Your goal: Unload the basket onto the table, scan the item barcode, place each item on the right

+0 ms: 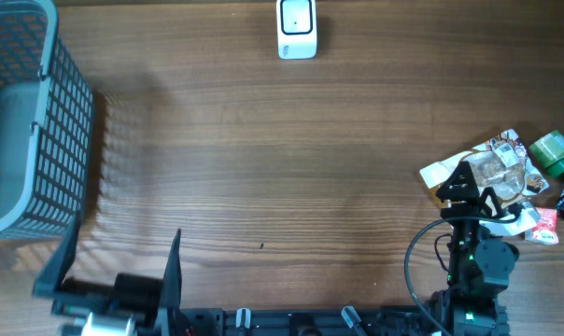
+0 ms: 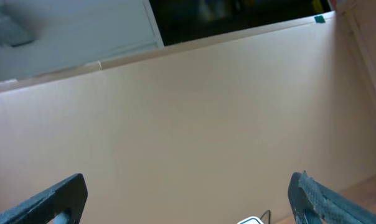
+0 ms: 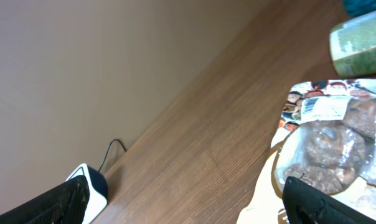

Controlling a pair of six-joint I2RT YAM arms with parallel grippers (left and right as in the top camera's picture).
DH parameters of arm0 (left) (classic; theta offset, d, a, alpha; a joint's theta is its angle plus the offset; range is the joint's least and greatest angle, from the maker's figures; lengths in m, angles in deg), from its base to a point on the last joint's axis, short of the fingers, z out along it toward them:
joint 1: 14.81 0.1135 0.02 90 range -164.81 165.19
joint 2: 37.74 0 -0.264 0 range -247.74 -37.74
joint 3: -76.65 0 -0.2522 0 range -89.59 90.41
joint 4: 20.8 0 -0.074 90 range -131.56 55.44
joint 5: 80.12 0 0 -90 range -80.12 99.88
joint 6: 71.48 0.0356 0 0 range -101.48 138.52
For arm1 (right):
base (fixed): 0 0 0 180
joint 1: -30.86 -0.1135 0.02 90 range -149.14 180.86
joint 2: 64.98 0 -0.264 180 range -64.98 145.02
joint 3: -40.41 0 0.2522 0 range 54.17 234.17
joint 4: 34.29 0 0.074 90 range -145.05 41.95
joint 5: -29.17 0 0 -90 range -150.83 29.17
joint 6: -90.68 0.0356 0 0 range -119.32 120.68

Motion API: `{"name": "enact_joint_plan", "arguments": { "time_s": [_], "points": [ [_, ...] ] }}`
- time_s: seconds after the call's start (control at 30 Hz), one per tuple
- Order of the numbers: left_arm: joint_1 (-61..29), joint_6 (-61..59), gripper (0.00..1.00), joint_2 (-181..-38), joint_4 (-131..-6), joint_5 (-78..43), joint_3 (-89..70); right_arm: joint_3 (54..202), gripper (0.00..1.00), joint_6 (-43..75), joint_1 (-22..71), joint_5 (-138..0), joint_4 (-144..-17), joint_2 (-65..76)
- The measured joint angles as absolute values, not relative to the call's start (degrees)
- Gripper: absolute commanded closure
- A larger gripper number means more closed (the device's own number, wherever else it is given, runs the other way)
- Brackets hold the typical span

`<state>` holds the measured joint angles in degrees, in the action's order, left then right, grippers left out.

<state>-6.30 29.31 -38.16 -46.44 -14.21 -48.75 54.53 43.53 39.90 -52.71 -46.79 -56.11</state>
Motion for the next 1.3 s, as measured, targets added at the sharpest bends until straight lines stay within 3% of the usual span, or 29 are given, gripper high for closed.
{"name": "enact_joint_plan", "arguments": {
  "time_s": [0.17,0.37,0.93,1.3],
  "points": [
    [-6.3,29.3,0.00,-38.2,-44.4,-14.8,-56.7,54.5,0.00,44.8,39.9,-51.7,-46.8,-53.0],
    [-6.3,29.1,0.00,-38.2,-31.0,-14.0,-71.5,54.5,0.00,45.1,39.9,-51.6,-46.8,-48.1],
    [-6.3,28.8,0.00,-38.2,-29.8,-8.6,-86.3,54.5,0.00,45.5,39.2,-51.6,-46.8,-42.5],
    [-6.3,28.8,0.00,-38.2,-30.1,-8.4,-88.4,54.5,0.00,45.5,39.2,-51.5,-46.7,-60.2]
  ]
}}
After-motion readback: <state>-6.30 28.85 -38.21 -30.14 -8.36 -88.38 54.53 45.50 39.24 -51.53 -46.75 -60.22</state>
